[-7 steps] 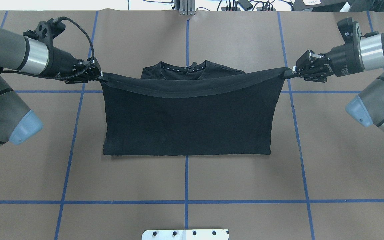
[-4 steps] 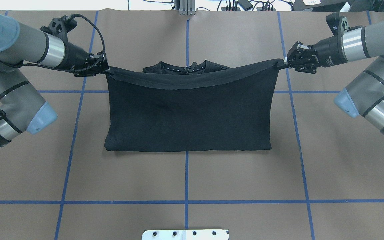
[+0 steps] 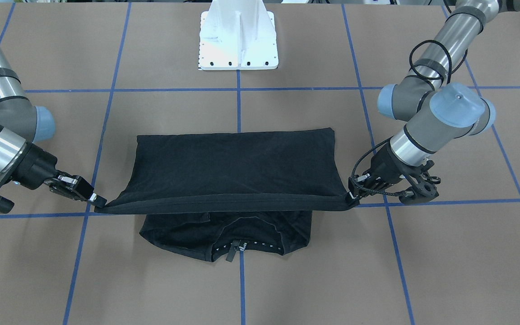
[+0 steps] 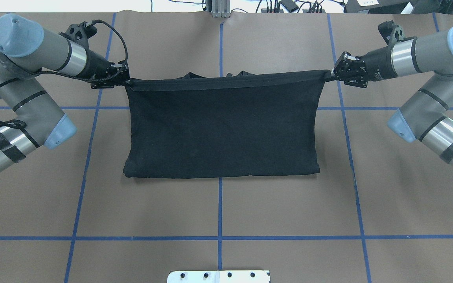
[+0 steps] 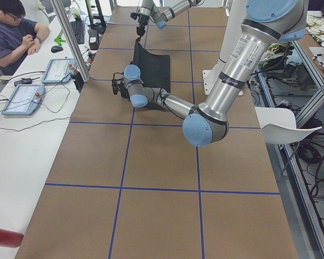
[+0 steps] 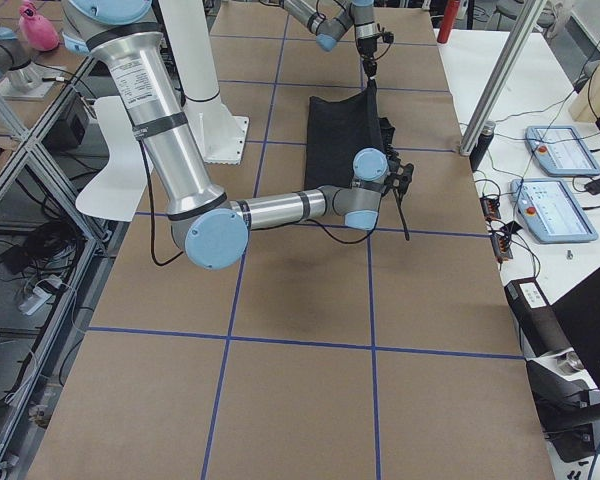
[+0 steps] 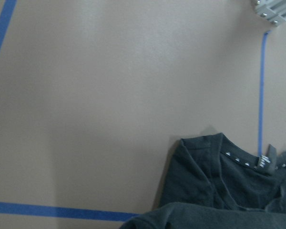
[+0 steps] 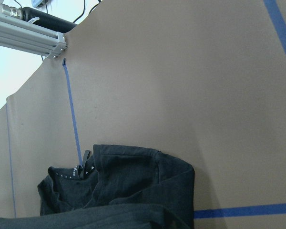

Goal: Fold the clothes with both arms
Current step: 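Lower the hem onto the collar and open both grippers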

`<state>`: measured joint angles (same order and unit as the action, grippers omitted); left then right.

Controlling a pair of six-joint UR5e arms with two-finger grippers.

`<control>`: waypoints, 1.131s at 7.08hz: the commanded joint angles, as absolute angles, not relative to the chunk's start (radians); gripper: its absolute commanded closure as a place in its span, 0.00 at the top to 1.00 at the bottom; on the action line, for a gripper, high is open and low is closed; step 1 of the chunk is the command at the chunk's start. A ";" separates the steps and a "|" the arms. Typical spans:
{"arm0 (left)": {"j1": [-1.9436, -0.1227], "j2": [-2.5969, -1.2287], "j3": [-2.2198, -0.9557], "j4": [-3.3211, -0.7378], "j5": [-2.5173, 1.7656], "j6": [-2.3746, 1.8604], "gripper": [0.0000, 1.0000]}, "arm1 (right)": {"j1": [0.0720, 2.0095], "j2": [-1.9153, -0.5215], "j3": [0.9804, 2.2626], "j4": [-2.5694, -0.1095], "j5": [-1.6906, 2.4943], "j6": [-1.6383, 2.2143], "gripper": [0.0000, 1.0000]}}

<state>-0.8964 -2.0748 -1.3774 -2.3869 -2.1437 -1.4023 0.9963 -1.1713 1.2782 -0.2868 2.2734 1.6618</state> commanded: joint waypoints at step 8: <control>-0.897 -2.100 -1.413 -2.385 -2.146 -1.416 0.10 | 0.974 -1.126 1.249 -0.288 2.250 1.675 0.71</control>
